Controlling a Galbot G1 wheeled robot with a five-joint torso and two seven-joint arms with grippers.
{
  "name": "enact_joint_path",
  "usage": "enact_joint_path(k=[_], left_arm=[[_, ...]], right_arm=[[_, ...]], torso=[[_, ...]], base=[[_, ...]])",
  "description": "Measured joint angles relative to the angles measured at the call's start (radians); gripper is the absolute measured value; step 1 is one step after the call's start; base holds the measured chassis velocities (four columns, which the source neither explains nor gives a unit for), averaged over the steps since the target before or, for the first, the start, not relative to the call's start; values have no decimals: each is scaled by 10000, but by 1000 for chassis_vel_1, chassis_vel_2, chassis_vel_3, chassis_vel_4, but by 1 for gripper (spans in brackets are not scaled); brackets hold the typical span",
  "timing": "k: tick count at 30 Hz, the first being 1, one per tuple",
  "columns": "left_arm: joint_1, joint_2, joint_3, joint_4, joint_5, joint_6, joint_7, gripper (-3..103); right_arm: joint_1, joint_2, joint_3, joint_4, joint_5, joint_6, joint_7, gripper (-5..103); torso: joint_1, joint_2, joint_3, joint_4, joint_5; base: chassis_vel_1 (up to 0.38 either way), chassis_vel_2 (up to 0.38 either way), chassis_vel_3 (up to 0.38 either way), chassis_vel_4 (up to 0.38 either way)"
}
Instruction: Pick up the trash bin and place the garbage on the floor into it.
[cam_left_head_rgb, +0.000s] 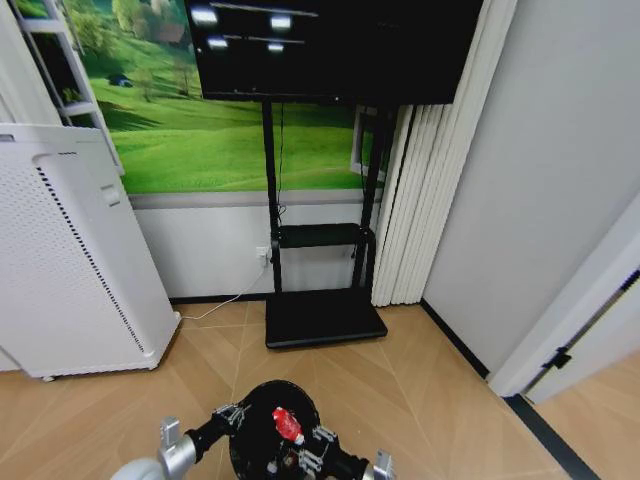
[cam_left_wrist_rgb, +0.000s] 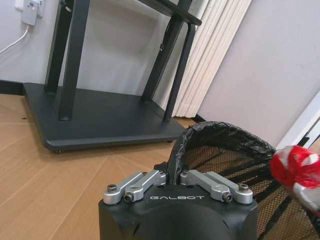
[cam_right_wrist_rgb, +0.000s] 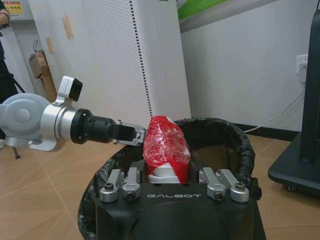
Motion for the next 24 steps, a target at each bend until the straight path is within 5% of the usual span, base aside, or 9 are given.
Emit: enact_joint_path(k=[10,12,21,22,23,24], left_arm=[[76,-153,-308,52,64,35,-820,7],[128,-378,-654,33,-56,136,-1911,7],[174,-737,-1400,-421,-952,329,-3746,7],[548,-1088,-2265,-900,-1281,729,-4946,7],[548,-1088,-2265,-900,-1281,729,-4946,7],[883,-1347,-2939,-1211,-1658,1057,-5760,7]], right_arm=[[40,-9,-8,334,769,682,497,85],[78,149,489,838,1197,838,1084,95],[-286,541,2258,1344,1576,897,2203,100],[-391,647,3210,1240,1607,928,2927,100],[-391,647,3210,1240,1607,928,2927,100],[-427,754,3793,1070,1616,926,3269,100]], torso=[[0,0,0,-1,1],[0,0,0,1,0],[0,0,0,-5,0],[-1,1,-1,-4,1],[-1,1,-1,-4,1],[0,0,0,-3,-2]], base=[[0,0,0,0],[0,0,0,0],[0,0,0,0],[0,0,0,0],[0,0,0,0],[0,0,0,0]])
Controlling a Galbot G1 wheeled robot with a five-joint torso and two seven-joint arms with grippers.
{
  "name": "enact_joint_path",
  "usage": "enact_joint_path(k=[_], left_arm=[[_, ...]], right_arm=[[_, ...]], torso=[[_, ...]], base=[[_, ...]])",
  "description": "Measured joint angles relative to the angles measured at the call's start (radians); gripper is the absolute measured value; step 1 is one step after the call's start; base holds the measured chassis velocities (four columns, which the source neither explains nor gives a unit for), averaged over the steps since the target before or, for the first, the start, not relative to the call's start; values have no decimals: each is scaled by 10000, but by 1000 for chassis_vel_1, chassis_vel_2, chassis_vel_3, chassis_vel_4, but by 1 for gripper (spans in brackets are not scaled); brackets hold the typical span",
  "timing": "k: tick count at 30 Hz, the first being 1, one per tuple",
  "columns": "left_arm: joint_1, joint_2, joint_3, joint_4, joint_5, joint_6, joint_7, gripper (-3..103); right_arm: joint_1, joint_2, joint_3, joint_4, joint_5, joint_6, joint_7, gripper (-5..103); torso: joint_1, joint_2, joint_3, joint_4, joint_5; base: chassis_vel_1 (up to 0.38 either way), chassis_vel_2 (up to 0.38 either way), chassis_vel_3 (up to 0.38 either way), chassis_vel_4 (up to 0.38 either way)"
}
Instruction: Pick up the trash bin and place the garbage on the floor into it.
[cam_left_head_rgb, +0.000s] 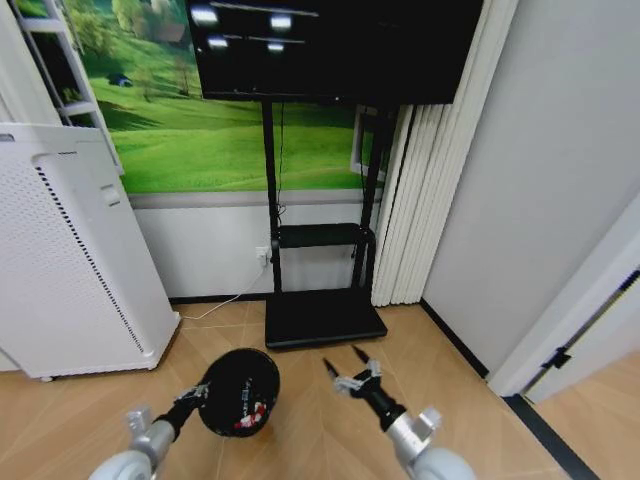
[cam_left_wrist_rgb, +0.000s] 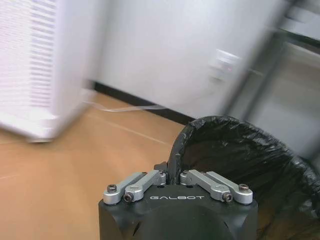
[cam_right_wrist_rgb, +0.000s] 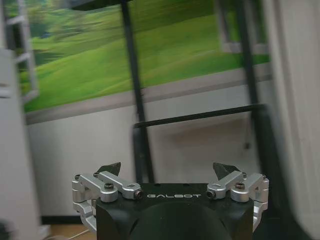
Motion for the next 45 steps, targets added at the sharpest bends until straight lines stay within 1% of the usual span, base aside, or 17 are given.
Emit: enact_joint_path(k=[1,2,3,6,8,9,11,12,14,15,17,20,22,28,31,35,45], left_arm=[[0,0,0,0,0,0,0,7],[565,-480,-1142,-503,-488,456,-1092,7],[968,-801,-1804,-766,-593,633,-1690,7],[1467,-1096,-2546,-1000,-528,699,-2019,7],[1925,-1278,-3140,-1153,-534,716,-1968,7],[1925,-1278,-3140,-1153,-534,716,-1968,7],[2485,-1563,-3839,-1257,-602,704,-1640,7],[2485,-1563,-3839,-1257,-602,704,-1640,7],[3014,-1879,-4519,-1319,-715,608,-1263,7],[3014,-1879,-4519,-1319,-715,608,-1263,7],[3466,-2182,-4963,-1300,-757,454,-882,7],[3677,-2358,-5079,-1097,-698,325,-652,7],[3719,-2431,-5076,-820,-557,216,-478,7],[3699,-2564,-4891,-202,-148,83,-204,7],[3643,-2641,-4718,284,203,-41,108,7],[3539,-2644,-4549,816,581,-157,420,7],[3276,-2426,-4391,1830,1004,-301,842,7]], right_arm=[[0,0,0,0,0,0,0,100],[0,293,562,-286,119,12,631,100],[-54,625,852,-431,163,3,820,100],[-201,997,1099,-448,186,-46,990,100],[-261,1144,1229,-438,175,-65,1010,100],[-261,1144,1229,-438,175,-65,1010,100],[-175,1150,1260,-488,168,-69,1017,100],[-175,1150,1260,-488,168,-69,1017,100],[-69,1114,1265,-583,168,-64,1018,100],[-69,1114,1265,-583,168,-64,1018,100],[26,1085,1255,-691,173,44,1139,100],[95,1077,1236,-768,170,54,1387,100],[151,1056,1210,-839,170,65,1529,100],[200,998,1188,-908,186,104,1594,100],[192,995,1172,-973,188,127,1596,100],[217,976,1121,-1060,209,122,1598,100],[295,992,1083,-1301,312,76,1621,100]], torso=[[0,0,0,0,0],[-1,0,-2,6,9],[-1,0,-2,7,5],[-1,0,-1,6,4],[-1,0,-1,0,4],[-1,0,-1,0,4],[-1,0,-1,4,3],[-1,0,-1,4,3],[-2,1,-2,5,2],[-2,1,-2,5,2],[-3,1,-3,6,-1],[-3,1,-2,5,6],[-2,0,-1,6,-7],[-2,1,-2,3,2],[-2,1,-1,4,6],[-2,1,-1,1,2],[-1,1,-1,4,2]], base=[[0,0,0,0],[0,0,0,0],[0,0,0,0],[0,0,0,0],[50,59,-66,-74],[50,73,-84,-74],[113,108,-145,-131],[135,143,-145,-131],[150,172,-181,-145],[165,172,-216,-169],[213,220,-201,-191],[208,221,-205,-193],[162,183,-157,-169],[64,60,-54,-57],[-65,-46,64,42],[-42,-58,30,36],[-3,-5,0,2]])
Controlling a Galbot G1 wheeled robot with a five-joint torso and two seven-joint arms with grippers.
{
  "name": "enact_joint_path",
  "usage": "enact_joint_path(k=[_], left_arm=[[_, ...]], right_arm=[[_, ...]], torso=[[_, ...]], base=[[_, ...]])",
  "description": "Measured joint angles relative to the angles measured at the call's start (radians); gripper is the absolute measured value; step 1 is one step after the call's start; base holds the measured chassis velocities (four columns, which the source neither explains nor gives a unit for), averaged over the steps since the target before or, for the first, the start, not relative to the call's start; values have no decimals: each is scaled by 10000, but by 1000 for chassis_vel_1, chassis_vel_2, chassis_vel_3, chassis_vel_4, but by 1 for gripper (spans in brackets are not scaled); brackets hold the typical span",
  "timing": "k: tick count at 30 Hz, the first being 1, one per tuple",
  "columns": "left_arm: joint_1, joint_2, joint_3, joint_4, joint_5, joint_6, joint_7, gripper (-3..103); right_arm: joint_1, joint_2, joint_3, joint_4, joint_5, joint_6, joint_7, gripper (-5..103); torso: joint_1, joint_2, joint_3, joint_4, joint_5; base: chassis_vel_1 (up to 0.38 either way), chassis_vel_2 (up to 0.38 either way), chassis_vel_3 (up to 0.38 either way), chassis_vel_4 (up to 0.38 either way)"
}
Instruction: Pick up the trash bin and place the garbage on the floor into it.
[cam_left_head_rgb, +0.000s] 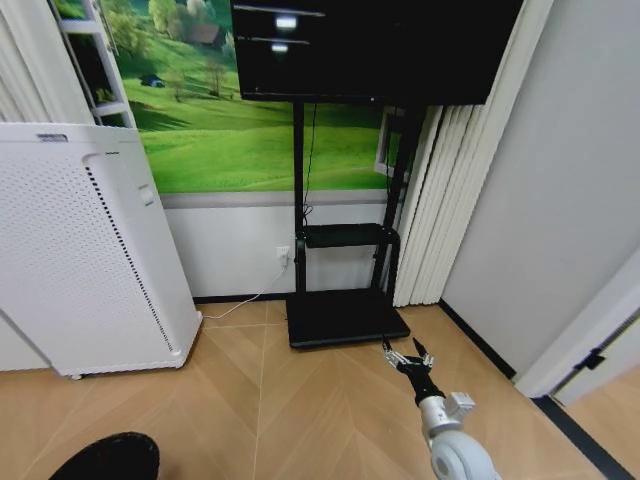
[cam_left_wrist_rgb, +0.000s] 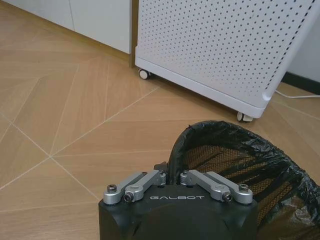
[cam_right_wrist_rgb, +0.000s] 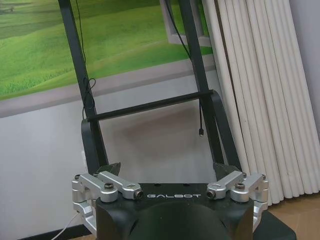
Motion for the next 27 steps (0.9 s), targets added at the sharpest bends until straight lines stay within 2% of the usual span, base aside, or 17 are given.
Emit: enact_joint_path(k=[11,27], left_arm=[[-282,-57,436,950,583,-328,214,7],[34,-281,145,905,385,-346,175,7]], right_arm=[[-129,93,-43,26,68,1,44,100],[20,98,-97,-235,150,-20,135,100]], torso=[[0,1,0,0,3],[-1,0,0,1,0]], base=[[0,0,0,0],[0,0,0,0]])
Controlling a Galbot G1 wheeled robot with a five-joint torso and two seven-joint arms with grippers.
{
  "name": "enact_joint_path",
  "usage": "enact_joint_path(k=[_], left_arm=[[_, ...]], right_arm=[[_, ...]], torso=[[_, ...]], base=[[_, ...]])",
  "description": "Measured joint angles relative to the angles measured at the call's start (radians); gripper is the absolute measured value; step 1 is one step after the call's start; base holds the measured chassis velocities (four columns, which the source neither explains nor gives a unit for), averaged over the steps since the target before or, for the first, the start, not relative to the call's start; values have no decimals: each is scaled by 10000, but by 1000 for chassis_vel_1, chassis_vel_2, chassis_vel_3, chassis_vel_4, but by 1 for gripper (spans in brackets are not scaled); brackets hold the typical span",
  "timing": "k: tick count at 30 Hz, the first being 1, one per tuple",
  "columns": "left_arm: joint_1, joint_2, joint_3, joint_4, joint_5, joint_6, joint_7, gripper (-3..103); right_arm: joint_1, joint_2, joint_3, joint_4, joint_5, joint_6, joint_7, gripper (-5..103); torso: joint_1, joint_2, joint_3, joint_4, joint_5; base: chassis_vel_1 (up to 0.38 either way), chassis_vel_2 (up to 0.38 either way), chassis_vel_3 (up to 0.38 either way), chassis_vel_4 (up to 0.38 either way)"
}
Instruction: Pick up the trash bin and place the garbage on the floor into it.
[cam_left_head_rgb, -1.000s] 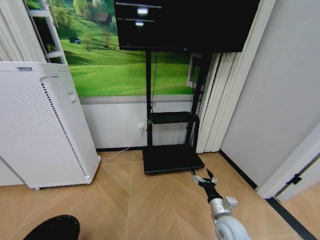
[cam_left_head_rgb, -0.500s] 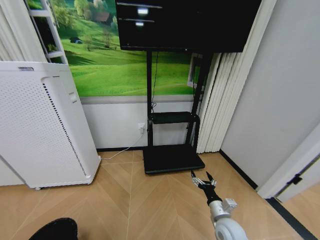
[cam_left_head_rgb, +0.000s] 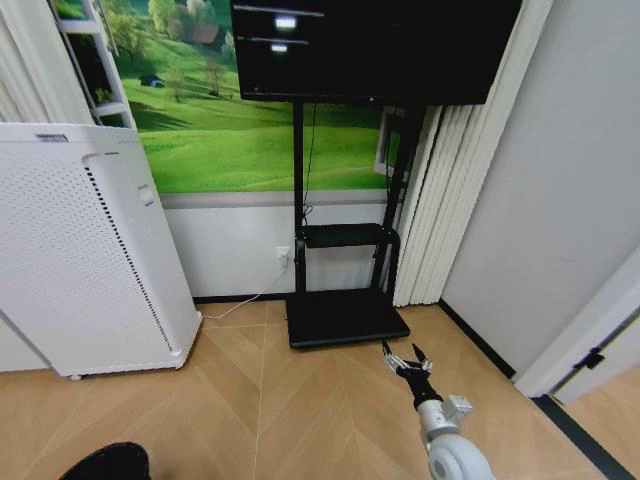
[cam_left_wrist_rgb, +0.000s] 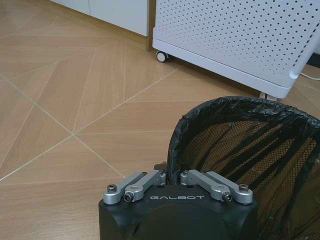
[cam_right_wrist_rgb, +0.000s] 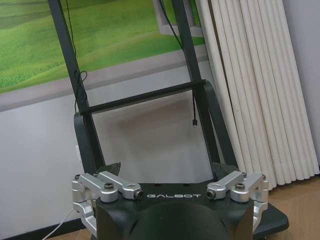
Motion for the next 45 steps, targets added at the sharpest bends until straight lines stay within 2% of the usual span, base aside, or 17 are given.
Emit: enact_joint_path(k=[8,14,16,18,19,21,23,24,27,32,35,36,39,40,43,44,45], left_arm=[[-39,-53,-80,26,-60,38,-101,4],[-74,-49,-305,90,-27,43,-313,26],[-74,-49,-305,90,-27,43,-313,26],[-64,-42,-352,65,-38,41,-346,36],[-54,-33,-389,29,-51,39,-372,47],[-46,-21,-415,4,-52,38,-373,47],[-16,41,-545,-154,-24,34,-380,58],[-16,41,-545,-154,-24,34,-380,58],[587,-101,-861,-1417,-104,-96,-79,75],[1183,-396,-1119,-2330,136,-259,217,85],[1321,-499,-1542,-3588,512,-772,778,100],[1321,-499,-1542,-3588,512,-772,778,100],[844,-208,-1592,-4804,1104,-756,1016,100],[844,-208,-1592,-4804,1104,-756,1016,100],[118,391,-733,-6001,2104,-473,955,100],[118,391,-733,-6001,2104,-473,955,100],[-99,609,-242,-6343,2323,-366,870,100]], right_arm=[[16,-29,19,-66,19,7,2,100],[99,-60,44,-110,-12,-128,167,100],[99,-60,44,-110,-12,-128,167,100],[99,-65,56,-111,-40,-278,249,100],[97,-64,68,-110,-71,-349,293,100],[90,-64,76,-110,-102,-379,333,100],[58,-42,95,-117,-187,-495,493,100],[58,-42,95,-117,-187,-495,493,100],[27,-46,182,-67,-300,-890,836,100],[1,-7,231,-93,-400,-1151,1036,100],[-115,59,246,105,-640,-1405,1182,100],[-115,59,246,105,-640,-1405,1182,100],[-525,144,343,877,-825,-1468,1206,100],[-525,144,343,877,-825,-1468,1206,100],[-1714,478,648,2094,-1051,-1507,1220,100],[-1714,478,648,2094,-1051,-1507,1220,100],[-2143,616,751,2421,-1183,-1492,1137,100]], torso=[[0,-1,0,-1,-1],[1,-1,1,0,-2],[1,-1,1,0,-2],[1,-1,1,-1,-1],[1,-1,0,0,2],[1,-1,0,0,0],[1,-1,1,-1,0],[1,-1,1,-1,0],[1,-1,1,-3,1],[1,-1,0,2,1],[1,-1,0,1,3],[1,-1,0,1,3],[1,-1,0,2,2],[1,-1,0,2,2],[2,-1,0,-8,0],[2,-1,0,-8,0],[2,-1,0,-11,-2]], base=[[0,0,0,0],[0,0,0,0],[0,0,0,0],[0,0,0,0],[0,0,0,0],[0,0,0,0],[0,0,0,0],[0,0,0,0],[0,0,0,0],[0,0,0,0],[0,0,0,0],[0,0,0,0],[0,0,0,0],[0,0,0,0],[0,0,0,0],[0,0,0,0],[0,0,0,0]])
